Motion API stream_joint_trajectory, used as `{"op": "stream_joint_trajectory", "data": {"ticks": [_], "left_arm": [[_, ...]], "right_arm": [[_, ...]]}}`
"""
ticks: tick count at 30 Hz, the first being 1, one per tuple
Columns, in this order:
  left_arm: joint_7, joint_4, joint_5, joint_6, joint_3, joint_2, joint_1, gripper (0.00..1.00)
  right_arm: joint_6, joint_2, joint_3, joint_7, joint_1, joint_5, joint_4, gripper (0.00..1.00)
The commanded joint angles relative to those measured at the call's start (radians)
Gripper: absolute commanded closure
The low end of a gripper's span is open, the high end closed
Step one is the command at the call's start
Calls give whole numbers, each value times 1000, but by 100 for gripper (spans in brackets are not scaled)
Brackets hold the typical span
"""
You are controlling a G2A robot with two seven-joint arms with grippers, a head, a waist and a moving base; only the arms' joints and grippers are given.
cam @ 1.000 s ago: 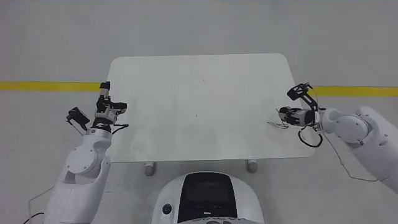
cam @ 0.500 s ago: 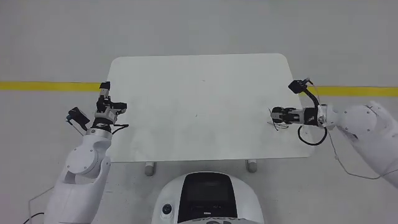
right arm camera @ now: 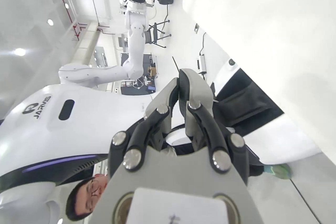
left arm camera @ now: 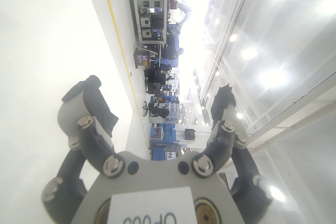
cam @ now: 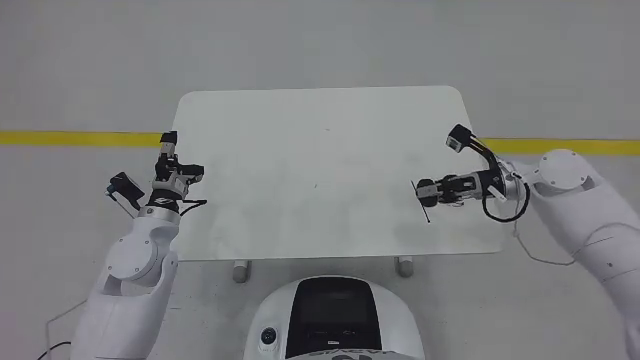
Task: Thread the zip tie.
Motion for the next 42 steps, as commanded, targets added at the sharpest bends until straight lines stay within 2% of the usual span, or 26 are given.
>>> {"op": "stream_joint_trajectory", "data": {"ticks": [1, 10, 12, 20, 24, 27, 39, 41, 42], "left_arm": [[0, 0, 0, 0, 0, 0, 0, 0], [0, 0, 0, 0, 0, 0, 0, 0], [0, 0, 0, 0, 0, 0, 0, 0], [0, 0, 0, 0, 0, 0, 0, 0], [0, 0, 0, 0, 0, 0, 0, 0], [0, 0, 0, 0, 0, 0, 0, 0], [0, 0, 0, 0, 0, 0, 0, 0], [0, 0, 0, 0, 0, 0, 0, 0], [-18, -18, 31, -3, 7, 1, -8, 0]], "right_arm": [[0, 1, 1, 1, -1, -1, -1, 100], [0, 1, 1, 1, -1, -1, -1, 100], [24, -4, -4, 1, -15, 42, -8, 100], [112, -15, -70, 1, 29, 227, 86, 100], [122, -24, -105, 1, 61, 273, 144, 100], [107, -28, -122, 1, 77, 290, 182, 100], [107, -28, -122, 1, 77, 290, 182, 100], [112, -30, -121, -32, 66, 280, 166, 100], [123, -31, -118, -34, 61, 276, 157, 100]]}}
